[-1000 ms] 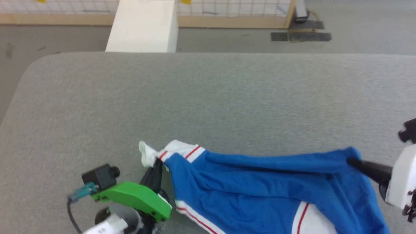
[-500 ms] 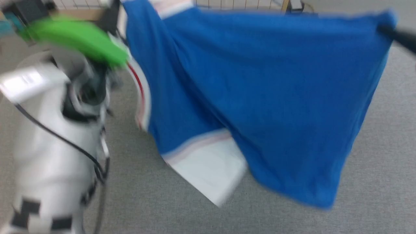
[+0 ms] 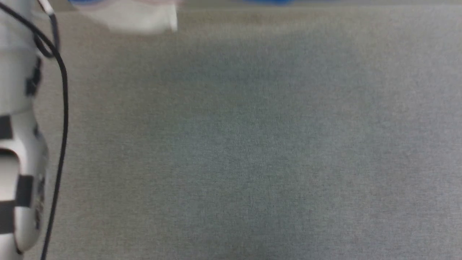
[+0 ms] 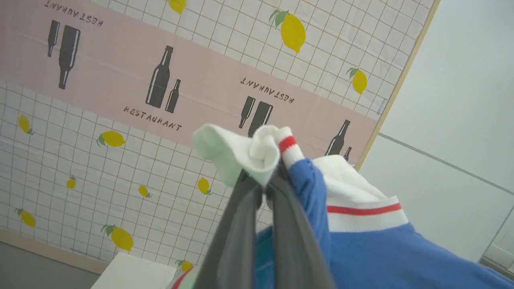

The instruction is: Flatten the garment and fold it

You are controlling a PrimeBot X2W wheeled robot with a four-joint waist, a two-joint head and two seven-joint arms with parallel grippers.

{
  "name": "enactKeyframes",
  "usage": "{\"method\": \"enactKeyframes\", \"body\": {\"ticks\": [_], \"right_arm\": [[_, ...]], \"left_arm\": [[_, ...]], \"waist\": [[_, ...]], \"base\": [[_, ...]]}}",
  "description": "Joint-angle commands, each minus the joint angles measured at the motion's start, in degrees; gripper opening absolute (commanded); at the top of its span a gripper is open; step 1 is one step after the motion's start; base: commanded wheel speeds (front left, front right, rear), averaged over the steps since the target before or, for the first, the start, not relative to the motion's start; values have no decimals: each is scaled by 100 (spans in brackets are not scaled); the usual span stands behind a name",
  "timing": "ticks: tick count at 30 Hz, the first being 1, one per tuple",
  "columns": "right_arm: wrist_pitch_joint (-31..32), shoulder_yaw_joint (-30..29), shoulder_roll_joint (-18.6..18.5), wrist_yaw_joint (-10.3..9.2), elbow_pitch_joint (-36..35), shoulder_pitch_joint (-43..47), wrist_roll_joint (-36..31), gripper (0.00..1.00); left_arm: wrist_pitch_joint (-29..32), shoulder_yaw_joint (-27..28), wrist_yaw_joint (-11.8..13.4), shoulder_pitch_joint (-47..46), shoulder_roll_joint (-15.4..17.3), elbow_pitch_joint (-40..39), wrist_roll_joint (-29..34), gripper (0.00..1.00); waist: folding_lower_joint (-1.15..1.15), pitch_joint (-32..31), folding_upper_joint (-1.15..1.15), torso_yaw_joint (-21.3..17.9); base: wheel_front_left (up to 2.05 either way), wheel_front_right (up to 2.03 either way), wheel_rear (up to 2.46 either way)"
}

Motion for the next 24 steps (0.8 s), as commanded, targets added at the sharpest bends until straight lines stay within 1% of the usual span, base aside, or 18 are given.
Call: {"method": "enactKeyframes", "body": {"ticks": [1,3,7,10,11,13,18,20,24], "right_arm": [[-200,-103,75,-6,141,-193,-93,0],[-518,-120,141,-6,412,-485,-296,0],[-811,-151,167,-6,801,-646,-350,0],[-885,-111,92,-6,966,-586,-278,0],[-920,-103,17,-6,1004,-536,-248,0],[-973,-84,-89,-6,1019,-291,-70,0],[-941,265,-286,-6,707,501,628,0],[-979,304,-357,-6,535,948,971,0],[-942,466,-475,-6,45,1955,1581,0]], "left_arm": [[-148,-32,11,-193,52,48,152,0],[-375,-81,8,-391,24,122,284,0],[-642,-94,-90,-417,-46,267,296,0],[-783,-91,-244,-260,-105,397,209,0],[-841,-110,-346,-165,-175,456,150,0],[-1011,-135,-594,56,-318,593,18,0],[-1160,-222,-1117,586,-341,726,-168,0],[-1194,-318,-1308,931,-342,702,-198,0],[-1166,-413,-1531,1812,-263,385,-334,0]], "waist": [[-1,431,0,-99],[-1,569,0,-87],[-1,808,0,-44],[-1,972,0,2],[-1,1013,0,77],[-1,990,0,187],[-1,965,0,209],[-1,813,0,258],[-1,553,0,244]], "base": [[0,0,0],[0,0,0],[0,0,0],[0,0,0],[0,0,0],[0,0,0],[0,0,0],[0,0,0],[0,0,0]]}}
